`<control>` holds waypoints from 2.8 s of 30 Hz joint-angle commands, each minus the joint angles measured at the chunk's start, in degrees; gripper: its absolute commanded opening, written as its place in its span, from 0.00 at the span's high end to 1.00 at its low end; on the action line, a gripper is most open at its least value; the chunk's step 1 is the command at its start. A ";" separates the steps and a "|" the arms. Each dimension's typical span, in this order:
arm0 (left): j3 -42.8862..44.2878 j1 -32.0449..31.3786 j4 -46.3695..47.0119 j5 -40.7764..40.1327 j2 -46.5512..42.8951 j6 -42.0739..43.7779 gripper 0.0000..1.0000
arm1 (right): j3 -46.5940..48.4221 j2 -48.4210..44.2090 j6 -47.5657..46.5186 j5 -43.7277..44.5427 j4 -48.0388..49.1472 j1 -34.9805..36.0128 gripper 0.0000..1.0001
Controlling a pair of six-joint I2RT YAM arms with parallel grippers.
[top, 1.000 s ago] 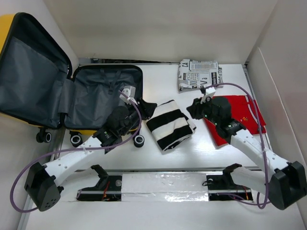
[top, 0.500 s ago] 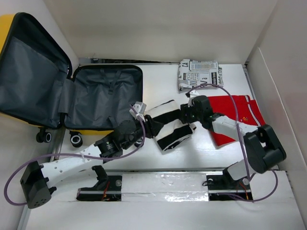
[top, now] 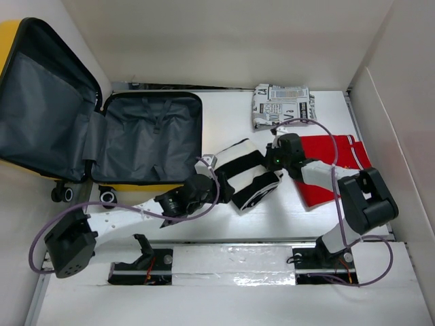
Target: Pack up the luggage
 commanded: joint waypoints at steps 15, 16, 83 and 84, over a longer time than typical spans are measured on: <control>9.53 2.17 0.86 -0.36 18.82 -13.16 0.15 | -3.33 -12.32 -0.10 4.22 2.37 -3.54 0.27; 9.89 2.17 0.85 -1.32 19.44 -13.96 0.14 | -4.03 -15.21 0.16 4.76 2.28 -3.54 0.20; 54.98 44.69 -9.35 23.70 25.34 28.83 1.00 | -14.41 -53.74 1.22 -2.88 3.86 -1.17 0.16; 52.89 47.49 -6.74 25.45 24.72 28.83 1.00 | -14.33 -53.91 1.14 -2.71 3.94 -1.17 0.16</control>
